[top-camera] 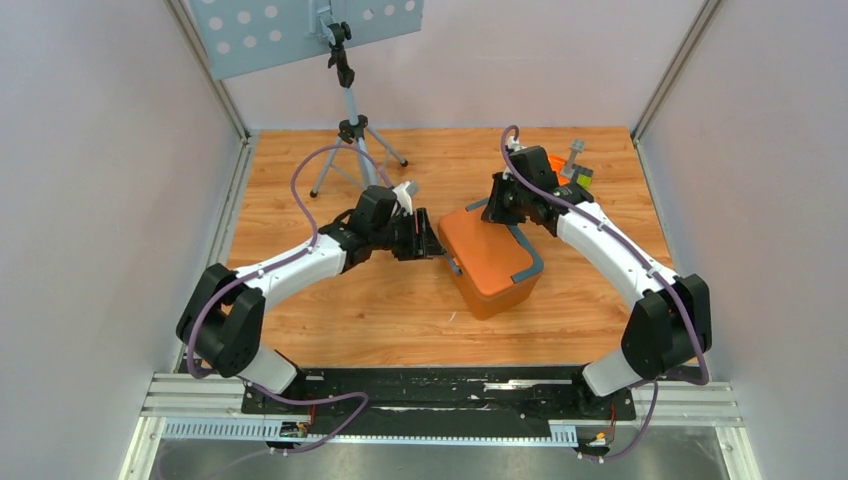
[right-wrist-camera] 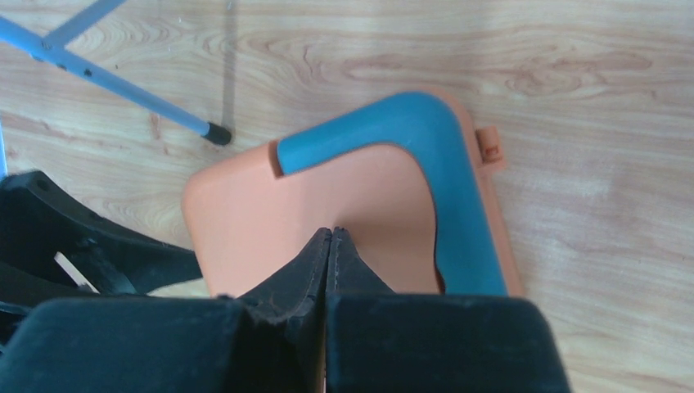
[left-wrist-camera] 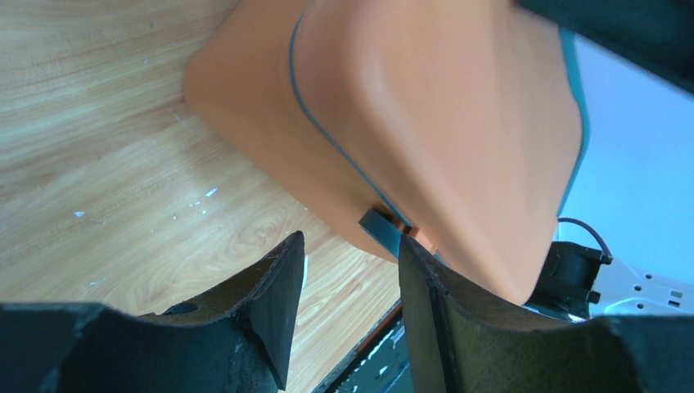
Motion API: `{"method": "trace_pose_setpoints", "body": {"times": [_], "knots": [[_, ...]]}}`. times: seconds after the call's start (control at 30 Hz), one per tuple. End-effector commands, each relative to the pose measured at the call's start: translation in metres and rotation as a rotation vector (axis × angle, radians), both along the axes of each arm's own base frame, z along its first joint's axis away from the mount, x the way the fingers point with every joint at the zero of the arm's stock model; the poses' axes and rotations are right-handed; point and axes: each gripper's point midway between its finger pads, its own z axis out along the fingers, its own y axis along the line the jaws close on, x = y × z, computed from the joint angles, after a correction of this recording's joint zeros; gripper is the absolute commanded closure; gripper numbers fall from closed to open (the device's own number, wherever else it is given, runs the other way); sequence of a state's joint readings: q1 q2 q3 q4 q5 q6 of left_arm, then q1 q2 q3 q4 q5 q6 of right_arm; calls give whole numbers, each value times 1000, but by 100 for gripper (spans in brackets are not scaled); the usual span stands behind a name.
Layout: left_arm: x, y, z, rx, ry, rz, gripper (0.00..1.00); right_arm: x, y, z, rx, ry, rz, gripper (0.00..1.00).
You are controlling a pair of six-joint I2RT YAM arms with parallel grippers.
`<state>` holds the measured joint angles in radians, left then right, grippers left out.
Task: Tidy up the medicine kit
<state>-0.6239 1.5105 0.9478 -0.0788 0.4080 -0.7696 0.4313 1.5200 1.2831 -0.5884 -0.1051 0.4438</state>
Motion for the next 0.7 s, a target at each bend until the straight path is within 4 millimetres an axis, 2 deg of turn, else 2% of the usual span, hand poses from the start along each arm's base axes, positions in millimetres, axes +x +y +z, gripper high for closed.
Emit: {"method": "trace_pose_setpoints", "body": {"times": [0.0, 0.1, 0.2, 0.27, 0.4, 0.43, 0.67], "knots": [[12, 5, 57, 4, -160, 8, 45, -26, -3, 23, -2, 11, 6, 100], [20, 10, 71, 47, -214, 17, 44, -30, -7, 44, 19, -45, -10, 100], [29, 13, 75, 88, -240, 26, 43, -39, -14, 56, 33, -75, -30, 100], [39, 14, 78, 120, -258, 44, 38, -47, -23, 59, 29, -88, -57, 100], [68, 13, 76, 172, -265, 63, 36, -67, -51, 55, -16, -100, -145, 100], [79, 7, 77, 181, -266, 61, 35, -74, -58, 52, -27, -93, -169, 100], [110, 0, 69, 268, -290, 54, 35, -133, -107, 25, -52, 15, -392, 100]]}}
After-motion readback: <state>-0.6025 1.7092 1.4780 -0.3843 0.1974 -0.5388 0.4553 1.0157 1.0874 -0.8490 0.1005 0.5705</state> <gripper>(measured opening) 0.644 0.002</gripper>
